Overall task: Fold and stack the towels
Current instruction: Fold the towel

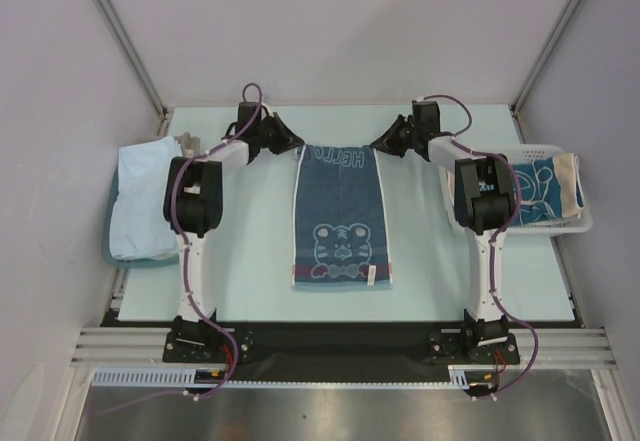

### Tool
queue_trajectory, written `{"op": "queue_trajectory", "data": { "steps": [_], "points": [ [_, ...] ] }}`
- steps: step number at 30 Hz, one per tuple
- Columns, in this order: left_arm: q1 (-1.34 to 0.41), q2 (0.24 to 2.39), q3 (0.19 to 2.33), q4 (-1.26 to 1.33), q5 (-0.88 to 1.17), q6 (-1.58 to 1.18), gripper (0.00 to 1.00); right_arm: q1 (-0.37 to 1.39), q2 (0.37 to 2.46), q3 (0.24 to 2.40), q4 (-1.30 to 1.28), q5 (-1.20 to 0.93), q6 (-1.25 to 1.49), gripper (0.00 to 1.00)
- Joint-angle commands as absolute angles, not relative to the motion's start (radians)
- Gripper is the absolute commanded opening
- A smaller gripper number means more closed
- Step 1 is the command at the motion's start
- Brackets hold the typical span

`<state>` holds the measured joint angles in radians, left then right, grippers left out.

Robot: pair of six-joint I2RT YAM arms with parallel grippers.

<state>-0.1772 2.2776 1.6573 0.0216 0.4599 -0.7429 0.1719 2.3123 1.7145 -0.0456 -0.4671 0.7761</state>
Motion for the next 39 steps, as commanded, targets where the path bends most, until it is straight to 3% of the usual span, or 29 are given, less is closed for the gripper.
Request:
{"op": "queue_trajectory", "data": {
  "steps": [1, 12, 13, 14, 18, 28, 39],
  "points": [
    [-0.15, 2.235, 1.678, 0.127, 0.532, -0.747, 0.0, 0.172, 2.257, 1.723, -0.06, -0.45, 0.7, 0.0],
    [-0.153, 2.029, 1.367, 0.266, 0.552, -0.703, 0.01, 0.207, 1.999, 1.412, 0.061, -0.344, 0.543, 0.0],
    [-0.152, 2.034, 1.362, 0.262, 0.551, -0.701, 0.04, 0.21, 1.991, 1.402, 0.058, -0.341, 0.532, 0.0],
    [-0.152, 2.039, 1.361, 0.256, 0.545, -0.698, 0.21, 0.213, 1.987, 1.394, 0.054, -0.341, 0.526, 0.0],
    [-0.16, 2.077, 1.406, 0.209, 0.512, -0.692, 0.36, 0.215, 2.005, 1.376, 0.064, -0.351, 0.523, 0.0],
    [-0.189, 2.241, 1.624, 0.083, 0.46, -0.687, 0.41, 0.215, 2.077, 1.445, 0.046, -0.362, 0.538, 0.01],
    [-0.193, 2.255, 1.632, 0.018, 0.399, -0.664, 0.45, 0.212, 2.1, 1.468, 0.048, -0.364, 0.546, 0.01]
  ]
}}
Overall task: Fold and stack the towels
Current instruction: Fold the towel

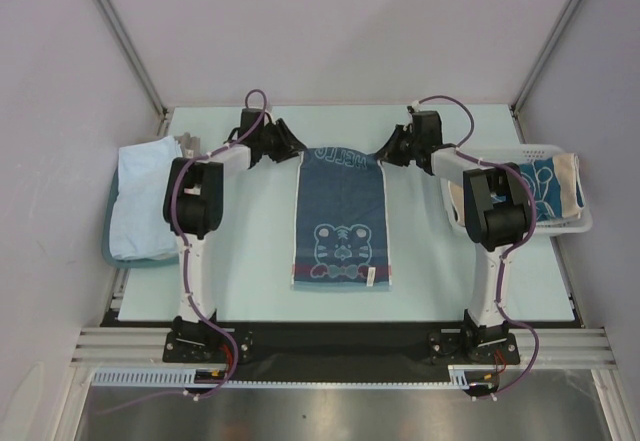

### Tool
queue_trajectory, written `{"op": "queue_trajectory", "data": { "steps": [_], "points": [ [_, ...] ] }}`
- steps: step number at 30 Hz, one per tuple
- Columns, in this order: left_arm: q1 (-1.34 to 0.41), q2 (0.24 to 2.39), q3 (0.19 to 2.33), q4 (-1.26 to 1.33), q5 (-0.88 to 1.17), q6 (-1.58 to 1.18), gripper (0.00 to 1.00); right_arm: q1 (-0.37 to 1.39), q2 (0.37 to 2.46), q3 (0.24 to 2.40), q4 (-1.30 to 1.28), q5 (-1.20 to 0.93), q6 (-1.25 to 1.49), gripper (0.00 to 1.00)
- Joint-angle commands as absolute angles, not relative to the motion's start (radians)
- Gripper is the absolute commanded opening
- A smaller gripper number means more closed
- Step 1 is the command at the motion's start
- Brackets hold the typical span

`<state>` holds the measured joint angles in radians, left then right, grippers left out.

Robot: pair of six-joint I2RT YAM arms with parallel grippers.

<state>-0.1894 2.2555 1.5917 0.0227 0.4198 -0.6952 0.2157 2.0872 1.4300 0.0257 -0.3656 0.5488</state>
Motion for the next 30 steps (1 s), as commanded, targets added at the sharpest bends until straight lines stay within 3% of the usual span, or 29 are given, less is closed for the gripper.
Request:
{"op": "queue_trajectory", "data": {
  "steps": [1, 17, 23, 30],
  "points": [
    [-0.193, 2.263, 1.634, 0.021, 0.402, -0.669, 0.46, 0.212, 2.102, 1.468, 0.055, -0.365, 0.549, 0.01],
    [-0.202, 2.322, 1.69, 0.054, 0.434, -0.706, 0.42, 0.21, 2.137, 1.512, 0.055, -0.379, 0.564, 0.01],
    [-0.202, 2.336, 1.707, 0.084, 0.454, -0.724, 0.3, 0.209, 2.143, 1.525, 0.055, -0.383, 0.563, 0.01],
    [-0.204, 2.35, 1.743, 0.098, 0.491, -0.732, 0.08, 0.201, 2.158, 1.554, 0.048, -0.396, 0.563, 0.01]
  ]
}}
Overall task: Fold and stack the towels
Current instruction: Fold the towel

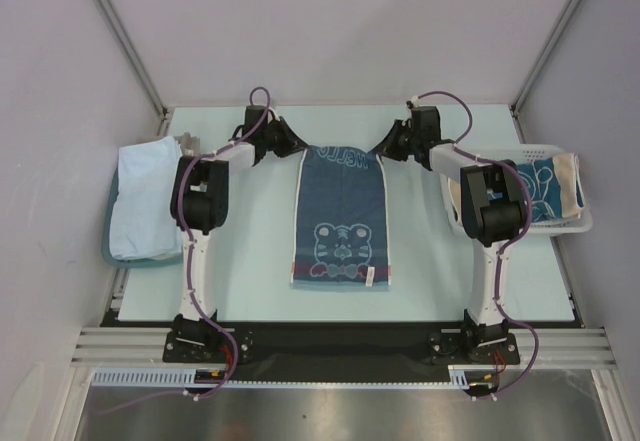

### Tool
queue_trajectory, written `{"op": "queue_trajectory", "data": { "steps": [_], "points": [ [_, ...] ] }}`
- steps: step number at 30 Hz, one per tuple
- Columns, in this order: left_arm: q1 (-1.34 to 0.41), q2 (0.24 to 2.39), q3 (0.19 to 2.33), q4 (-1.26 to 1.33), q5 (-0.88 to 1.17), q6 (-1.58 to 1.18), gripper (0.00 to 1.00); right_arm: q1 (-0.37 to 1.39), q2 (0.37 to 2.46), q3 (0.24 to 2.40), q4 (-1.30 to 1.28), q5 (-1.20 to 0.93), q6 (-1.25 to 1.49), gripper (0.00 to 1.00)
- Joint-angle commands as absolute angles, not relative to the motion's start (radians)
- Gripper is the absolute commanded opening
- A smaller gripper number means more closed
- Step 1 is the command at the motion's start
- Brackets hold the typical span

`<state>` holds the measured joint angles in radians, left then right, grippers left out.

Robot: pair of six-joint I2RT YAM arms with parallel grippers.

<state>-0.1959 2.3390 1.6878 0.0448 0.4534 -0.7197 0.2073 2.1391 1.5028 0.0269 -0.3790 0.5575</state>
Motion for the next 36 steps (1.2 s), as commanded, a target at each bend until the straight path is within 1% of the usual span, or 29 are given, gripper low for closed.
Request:
{"op": "queue_trajectory", "data": {
  "steps": [1, 3, 11, 17, 20, 21, 24, 26, 27, 29, 30, 31, 32, 33, 34, 35, 36],
  "points": [
    [-0.204, 2.353, 1.743, 0.103, 0.498, -0.73, 0.06, 0.196, 2.16, 1.557, 0.046, -0.397, 0.561, 0.0],
    [-0.203, 2.352, 1.75, 0.104, 0.511, -0.724, 0.0, 0.193, 2.163, 1.565, 0.046, -0.402, 0.56, 0.0],
    [-0.186, 2.309, 1.729, 0.198, 0.572, -0.713, 0.0, 0.153, 2.14, 1.594, 0.051, -0.423, 0.542, 0.0],
    [-0.172, 2.188, 1.586, 0.298, 0.591, -0.713, 0.0, 0.149, 2.06, 1.536, 0.067, -0.422, 0.532, 0.0],
    [-0.175, 2.099, 1.467, 0.34, 0.581, -0.722, 0.0, 0.155, 1.993, 1.448, 0.09, -0.414, 0.534, 0.0],
    [-0.175, 2.074, 1.384, 0.388, 0.572, -0.738, 0.01, 0.161, 1.974, 1.398, 0.104, -0.416, 0.537, 0.0],
    [-0.179, 1.974, 1.243, 0.419, 0.548, -0.755, 0.0, 0.176, 1.901, 1.291, 0.118, -0.4, 0.535, 0.0],
    [-0.196, 1.907, 1.178, 0.416, 0.512, -0.756, 0.0, 0.187, 1.838, 1.231, 0.143, -0.396, 0.537, 0.0],
    [-0.204, 1.882, 1.113, 0.408, 0.497, -0.755, 0.0, 0.195, 1.815, 1.2, 0.14, -0.373, 0.534, 0.0],
    [-0.228, 1.801, 1.039, 0.396, 0.425, -0.759, 0.01, 0.219, 1.742, 1.102, 0.14, -0.351, 0.531, 0.0],
    [-0.239, 1.777, 0.966, 0.376, 0.392, -0.762, 0.0, 0.225, 1.715, 1.062, 0.146, -0.327, 0.532, 0.0],
    [-0.251, 1.751, 0.927, 0.365, 0.362, -0.767, 0.0, 0.238, 1.691, 0.97, 0.156, -0.318, 0.54, 0.0],
    [-0.276, 1.727, 0.89, 0.361, 0.309, -0.775, 0.0, 0.242, 1.634, 0.924, 0.19, -0.316, 0.548, 0.02],
    [-0.291, 1.676, 0.811, 0.356, 0.279, -0.778, 0.0, 0.25, 1.609, 0.878, 0.208, -0.304, 0.548, 0.08],
    [-0.308, 1.654, 0.767, 0.365, 0.249, -0.778, 0.02, 0.258, 1.577, 0.83, 0.215, -0.29, 0.543, 0.12],
    [-0.333, 1.637, 0.731, 0.379, 0.217, -0.773, 0.13, 0.265, 1.533, 0.763, 0.224, -0.278, 0.534, 0.15],
    [-0.339, 1.602, 0.668, 0.391, 0.203, -0.776, 0.21, 0.265, 1.507, 0.724, 0.233, -0.29, 0.532, 0.21]
  ]
}}
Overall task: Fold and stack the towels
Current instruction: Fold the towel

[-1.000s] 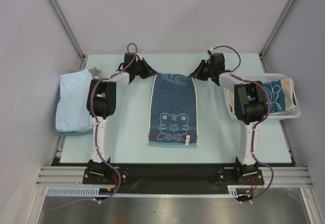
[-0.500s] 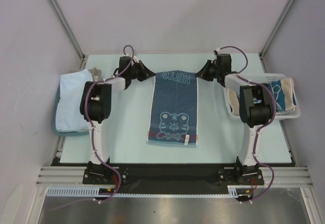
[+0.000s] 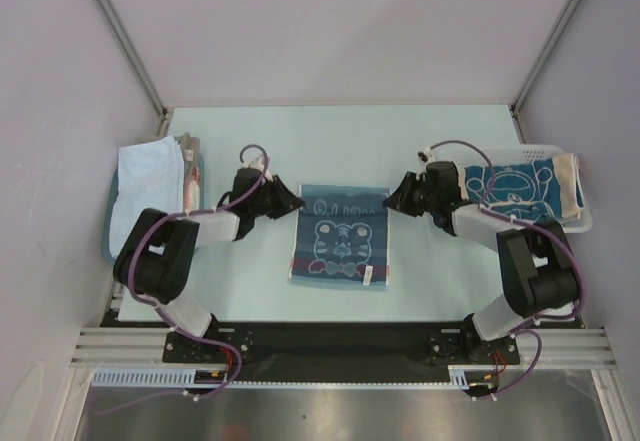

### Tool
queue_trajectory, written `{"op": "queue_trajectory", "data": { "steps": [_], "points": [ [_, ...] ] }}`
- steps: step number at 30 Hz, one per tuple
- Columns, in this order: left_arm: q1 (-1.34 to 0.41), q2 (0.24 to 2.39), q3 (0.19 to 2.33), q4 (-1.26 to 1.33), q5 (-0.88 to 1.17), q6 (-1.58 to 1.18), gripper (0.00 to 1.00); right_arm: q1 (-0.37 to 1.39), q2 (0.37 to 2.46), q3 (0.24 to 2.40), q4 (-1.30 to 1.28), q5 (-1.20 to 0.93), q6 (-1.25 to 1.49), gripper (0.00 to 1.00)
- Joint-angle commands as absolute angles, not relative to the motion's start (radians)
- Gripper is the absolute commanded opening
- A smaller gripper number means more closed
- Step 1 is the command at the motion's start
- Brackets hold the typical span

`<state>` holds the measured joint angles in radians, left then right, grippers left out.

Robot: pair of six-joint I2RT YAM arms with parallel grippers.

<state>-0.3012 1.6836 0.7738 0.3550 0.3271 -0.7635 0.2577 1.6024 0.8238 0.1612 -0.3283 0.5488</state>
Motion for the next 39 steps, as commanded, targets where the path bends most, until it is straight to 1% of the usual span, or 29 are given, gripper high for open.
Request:
{"op": "queue_trajectory", "data": {
  "steps": [1, 2, 3, 5, 6, 9, 12, 14, 15, 19, 22, 27, 33, 39],
  "points": [
    [-0.344, 1.588, 0.637, 0.408, 0.196, -0.781, 0.25, 0.267, 1.487, 0.695, 0.241, -0.291, 0.529, 0.24],
    [-0.345, 1.572, 0.609, 0.431, 0.21, -0.788, 0.34, 0.271, 1.467, 0.655, 0.232, -0.284, 0.525, 0.29],
    [-0.345, 1.56, 0.585, 0.433, 0.209, -0.785, 0.38, 0.273, 1.427, 0.641, 0.224, -0.256, 0.525, 0.33],
    [-0.345, 1.51, 0.587, 0.396, 0.19, -0.761, 0.4, 0.27, 1.395, 0.623, 0.213, -0.227, 0.529, 0.34],
    [-0.344, 1.491, 0.61, 0.349, 0.16, -0.75, 0.4, 0.264, 1.381, 0.63, 0.204, -0.204, 0.528, 0.37],
    [-0.344, 1.44, 0.693, 0.241, 0.101, -0.715, 0.42, 0.255, 1.384, 0.688, 0.166, -0.183, 0.529, 0.39],
    [-0.344, 1.469, 0.811, 0.14, 0.083, -0.687, 0.42, 0.256, 1.428, 0.747, 0.134, -0.172, 0.535, 0.39],
    [-0.344, 1.518, 0.862, 0.105, 0.081, -0.669, 0.39, 0.264, 1.486, 0.814, 0.095, -0.158, 0.526, 0.39],
    [-0.344, 1.535, 0.909, 0.066, 0.081, -0.661, 0.39, 0.265, 1.503, 0.836, 0.083, -0.155, 0.522, 0.38],
    [-0.347, 1.629, 0.988, 0.008, 0.118, -0.626, 0.36, 0.287, 1.592, 0.92, 0.065, -0.169, 0.503, 0.36],
    [-0.359, 1.667, 0.999, -0.025, 0.133, -0.609, 0.36, 0.311, 1.655, 0.962, 0.034, -0.124, 0.474, 0.36],
    [-0.377, 1.697, 0.968, -0.019, 0.159, -0.592, 0.4, 0.319, 1.736, 1.002, 0.032, -0.103, 0.456, 0.34],
    [-0.391, 1.717, 0.962, -0.005, 0.163, -0.577, 0.42, 0.322, 1.766, 1.002, 0.032, -0.072, 0.437, 0.34],
    [-0.394, 1.743, 0.971, -0.005, 0.167, -0.578, 0.41, 0.328, 1.79, 1.011, 0.035, -0.074, 0.43, 0.34]
  ]
}}
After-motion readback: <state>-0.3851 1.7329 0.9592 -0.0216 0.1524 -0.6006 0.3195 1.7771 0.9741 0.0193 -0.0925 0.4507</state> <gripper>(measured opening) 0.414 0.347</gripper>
